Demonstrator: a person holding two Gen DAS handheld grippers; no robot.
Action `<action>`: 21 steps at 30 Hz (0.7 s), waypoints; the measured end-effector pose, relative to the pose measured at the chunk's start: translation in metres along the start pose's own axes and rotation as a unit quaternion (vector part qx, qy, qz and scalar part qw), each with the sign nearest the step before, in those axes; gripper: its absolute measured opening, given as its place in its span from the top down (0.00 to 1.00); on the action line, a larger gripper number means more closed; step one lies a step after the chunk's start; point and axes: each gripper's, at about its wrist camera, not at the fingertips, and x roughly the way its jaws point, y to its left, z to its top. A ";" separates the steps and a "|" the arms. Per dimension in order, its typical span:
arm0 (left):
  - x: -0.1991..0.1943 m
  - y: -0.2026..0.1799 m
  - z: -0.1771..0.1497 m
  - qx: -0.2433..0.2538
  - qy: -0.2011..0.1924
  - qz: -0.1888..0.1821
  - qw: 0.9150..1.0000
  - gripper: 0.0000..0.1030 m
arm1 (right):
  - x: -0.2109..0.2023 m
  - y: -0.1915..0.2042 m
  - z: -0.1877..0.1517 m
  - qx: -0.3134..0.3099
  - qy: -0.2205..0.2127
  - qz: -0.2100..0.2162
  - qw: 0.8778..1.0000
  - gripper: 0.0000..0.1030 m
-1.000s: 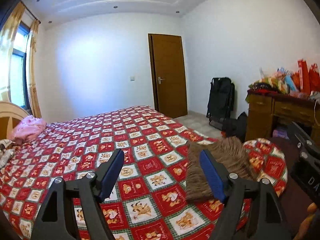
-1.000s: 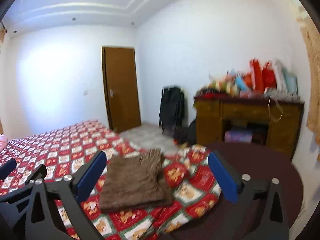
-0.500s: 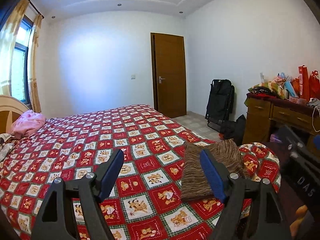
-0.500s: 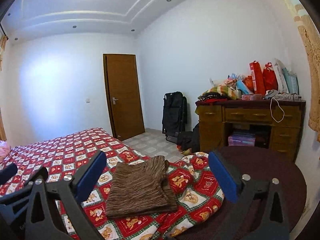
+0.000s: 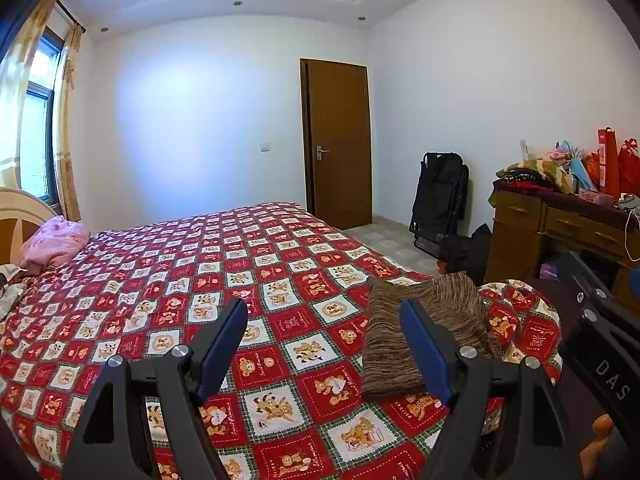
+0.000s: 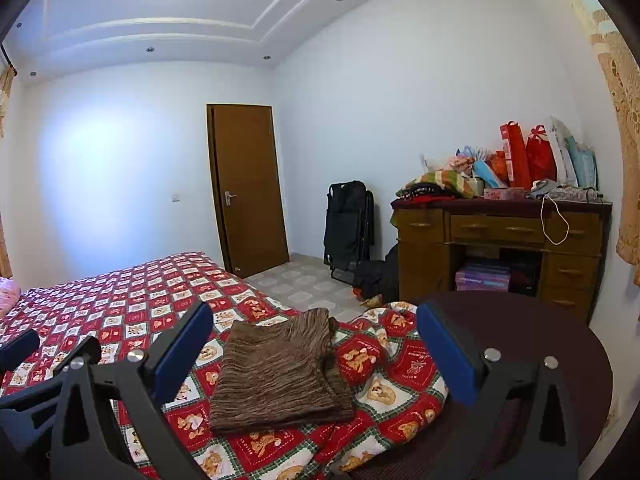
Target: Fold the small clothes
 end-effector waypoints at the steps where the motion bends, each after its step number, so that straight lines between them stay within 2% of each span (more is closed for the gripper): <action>1: 0.000 0.000 0.000 0.000 0.000 0.001 1.000 0.23 | 0.000 0.000 0.000 0.000 0.000 0.000 1.000 0.00; 21: 0.002 0.000 0.000 0.005 -0.002 0.006 1.000 0.23 | 0.001 0.000 0.000 -0.001 0.000 0.000 1.000 0.00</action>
